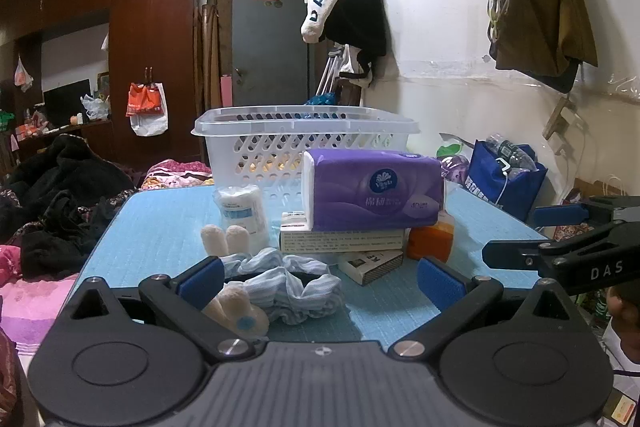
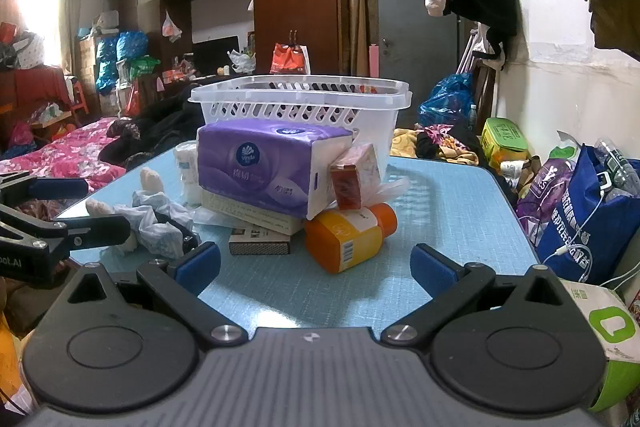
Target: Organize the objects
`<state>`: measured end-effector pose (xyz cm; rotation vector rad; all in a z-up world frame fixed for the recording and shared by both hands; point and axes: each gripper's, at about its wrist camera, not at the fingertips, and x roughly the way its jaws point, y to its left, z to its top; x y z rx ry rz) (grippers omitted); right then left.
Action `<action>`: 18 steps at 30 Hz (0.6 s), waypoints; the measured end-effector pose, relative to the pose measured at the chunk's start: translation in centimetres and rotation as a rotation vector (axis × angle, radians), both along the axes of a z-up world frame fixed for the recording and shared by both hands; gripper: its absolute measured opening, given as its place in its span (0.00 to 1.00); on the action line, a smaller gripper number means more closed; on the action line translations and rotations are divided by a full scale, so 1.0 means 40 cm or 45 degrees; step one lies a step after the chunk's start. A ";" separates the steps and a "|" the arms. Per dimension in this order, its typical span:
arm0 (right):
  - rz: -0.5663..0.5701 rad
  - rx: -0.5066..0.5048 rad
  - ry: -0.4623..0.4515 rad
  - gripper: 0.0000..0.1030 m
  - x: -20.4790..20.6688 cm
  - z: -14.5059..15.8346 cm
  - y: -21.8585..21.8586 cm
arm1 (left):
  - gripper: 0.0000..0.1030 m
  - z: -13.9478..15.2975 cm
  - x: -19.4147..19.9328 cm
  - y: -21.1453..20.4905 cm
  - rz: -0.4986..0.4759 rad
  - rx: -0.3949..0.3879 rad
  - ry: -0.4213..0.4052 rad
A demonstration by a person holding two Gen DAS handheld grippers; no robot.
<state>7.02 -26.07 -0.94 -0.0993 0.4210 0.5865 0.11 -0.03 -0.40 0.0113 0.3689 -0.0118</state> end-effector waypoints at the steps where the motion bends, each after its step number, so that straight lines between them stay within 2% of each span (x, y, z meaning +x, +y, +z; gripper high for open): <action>1: 0.000 -0.001 0.000 1.00 0.000 0.000 0.000 | 1.00 0.000 0.000 0.000 -0.002 0.000 0.000; 18: -0.001 -0.004 -0.001 1.00 0.000 0.000 0.001 | 1.00 -0.001 0.000 -0.004 -0.017 -0.004 0.006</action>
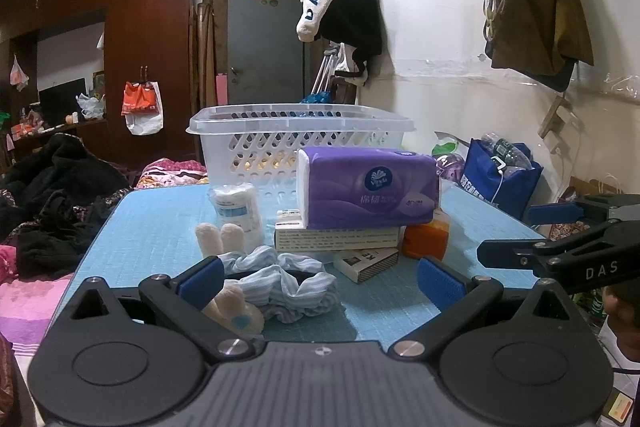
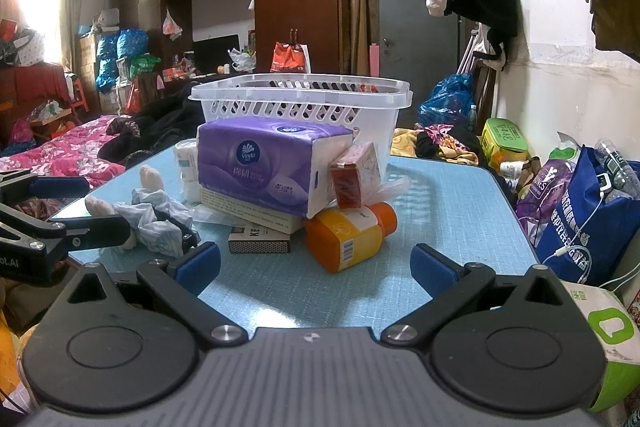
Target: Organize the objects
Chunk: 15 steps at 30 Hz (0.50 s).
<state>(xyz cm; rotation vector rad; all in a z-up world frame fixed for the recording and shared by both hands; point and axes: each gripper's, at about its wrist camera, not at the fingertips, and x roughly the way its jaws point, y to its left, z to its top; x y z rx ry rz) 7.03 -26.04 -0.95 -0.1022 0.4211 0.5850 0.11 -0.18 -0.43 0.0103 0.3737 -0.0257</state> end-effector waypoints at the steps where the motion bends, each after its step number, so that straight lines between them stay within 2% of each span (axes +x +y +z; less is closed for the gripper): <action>1: 0.000 0.000 0.000 1.00 0.000 0.000 0.000 | 1.00 0.000 0.000 0.000 0.000 0.000 0.000; 15: 0.000 -0.002 0.000 1.00 0.000 -0.002 0.001 | 1.00 -0.003 0.000 -0.002 -0.009 -0.004 0.009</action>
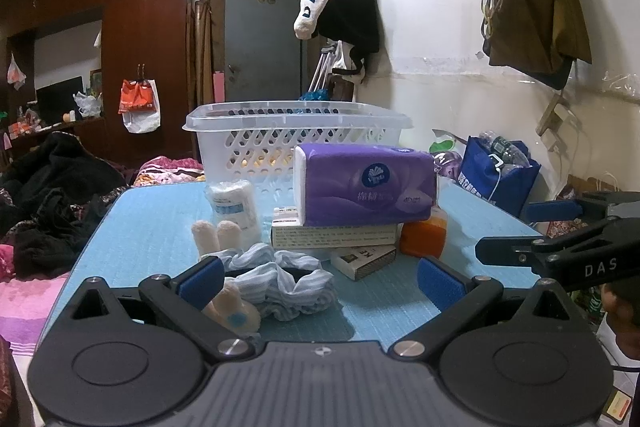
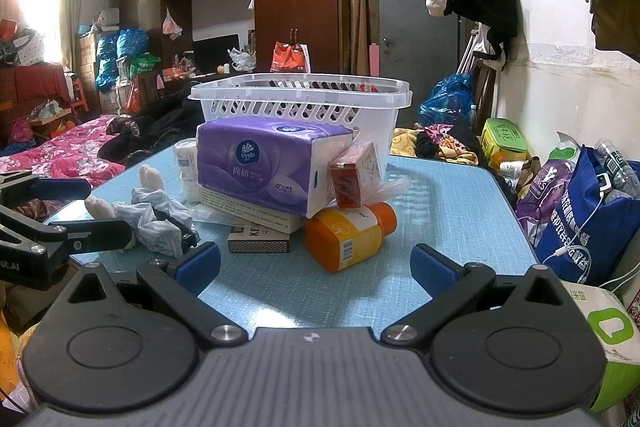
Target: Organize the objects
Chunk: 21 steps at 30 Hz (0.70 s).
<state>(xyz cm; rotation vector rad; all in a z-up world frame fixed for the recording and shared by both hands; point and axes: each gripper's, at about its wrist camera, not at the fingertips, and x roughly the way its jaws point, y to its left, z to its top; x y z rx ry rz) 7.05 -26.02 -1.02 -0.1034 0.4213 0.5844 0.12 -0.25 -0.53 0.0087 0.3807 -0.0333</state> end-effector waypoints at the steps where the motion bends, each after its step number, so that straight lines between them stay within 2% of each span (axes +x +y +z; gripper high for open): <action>1: 0.000 0.000 0.000 1.00 0.000 -0.001 0.000 | 1.00 0.000 -0.001 0.000 0.000 -0.001 -0.001; 21: -0.001 -0.003 0.000 1.00 0.001 0.000 0.000 | 1.00 0.000 0.002 0.004 -0.019 -0.006 0.012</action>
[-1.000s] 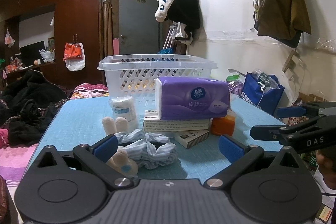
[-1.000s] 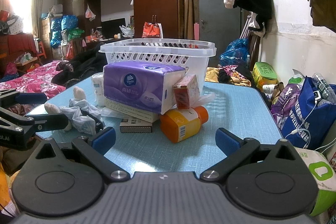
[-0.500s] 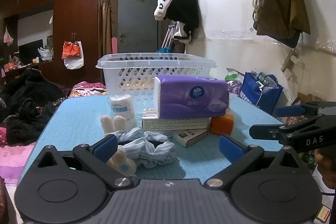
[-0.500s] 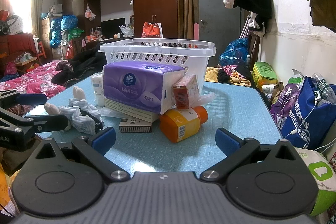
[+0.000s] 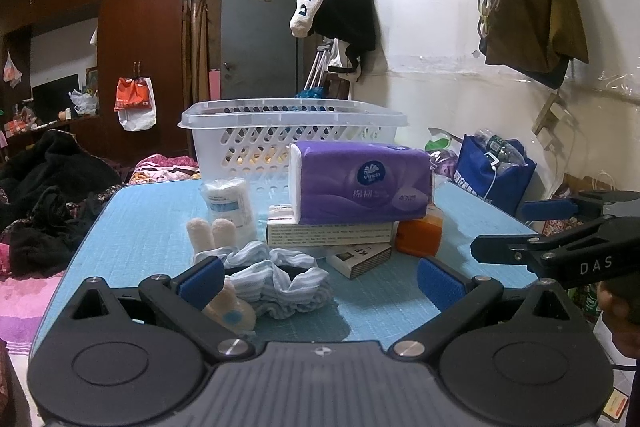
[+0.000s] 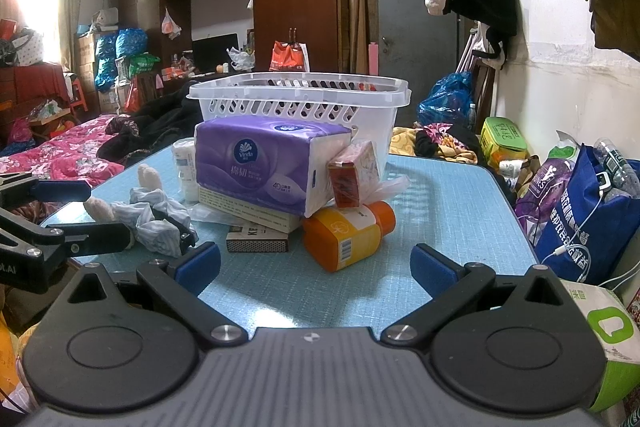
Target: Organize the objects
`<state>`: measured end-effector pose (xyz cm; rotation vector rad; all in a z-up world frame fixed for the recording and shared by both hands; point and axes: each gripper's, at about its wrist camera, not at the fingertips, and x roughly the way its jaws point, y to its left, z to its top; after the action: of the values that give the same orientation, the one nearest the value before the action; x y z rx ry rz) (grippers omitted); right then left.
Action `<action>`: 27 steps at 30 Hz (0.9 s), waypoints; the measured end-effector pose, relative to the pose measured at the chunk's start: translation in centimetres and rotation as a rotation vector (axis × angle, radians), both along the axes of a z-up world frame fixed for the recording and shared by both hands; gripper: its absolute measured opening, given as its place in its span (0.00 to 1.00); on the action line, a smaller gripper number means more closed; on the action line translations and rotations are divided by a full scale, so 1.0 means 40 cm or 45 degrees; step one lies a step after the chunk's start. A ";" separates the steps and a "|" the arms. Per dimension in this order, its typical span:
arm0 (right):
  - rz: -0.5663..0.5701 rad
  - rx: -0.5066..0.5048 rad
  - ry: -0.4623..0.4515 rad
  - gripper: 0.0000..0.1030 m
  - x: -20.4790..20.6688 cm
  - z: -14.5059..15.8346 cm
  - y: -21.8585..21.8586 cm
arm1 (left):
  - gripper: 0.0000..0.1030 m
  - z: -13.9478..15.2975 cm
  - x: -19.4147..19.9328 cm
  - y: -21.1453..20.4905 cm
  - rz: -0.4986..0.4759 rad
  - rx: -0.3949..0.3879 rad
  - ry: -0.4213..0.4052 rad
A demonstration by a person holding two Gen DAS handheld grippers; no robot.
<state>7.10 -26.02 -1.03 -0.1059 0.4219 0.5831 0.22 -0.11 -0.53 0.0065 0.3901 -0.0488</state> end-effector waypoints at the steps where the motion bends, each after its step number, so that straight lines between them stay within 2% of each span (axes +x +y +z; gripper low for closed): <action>1: 0.000 -0.001 0.002 1.00 0.001 -0.001 0.000 | 1.00 0.000 0.000 0.000 0.001 0.000 0.000; 18: -0.003 -0.006 -0.001 1.00 0.003 -0.007 -0.001 | 1.00 -0.002 0.000 0.000 -0.003 -0.005 -0.009; 24: -0.018 0.012 -0.073 1.00 -0.004 -0.003 -0.008 | 1.00 0.015 -0.030 0.015 -0.026 -0.063 -0.149; 27: -0.014 0.033 -0.128 1.00 0.001 -0.005 -0.015 | 1.00 0.022 -0.032 0.025 -0.007 -0.057 -0.211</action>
<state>7.16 -26.61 -1.21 -0.1078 0.3173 0.5699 -1.08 0.89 0.36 -0.0325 0.2232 -0.0616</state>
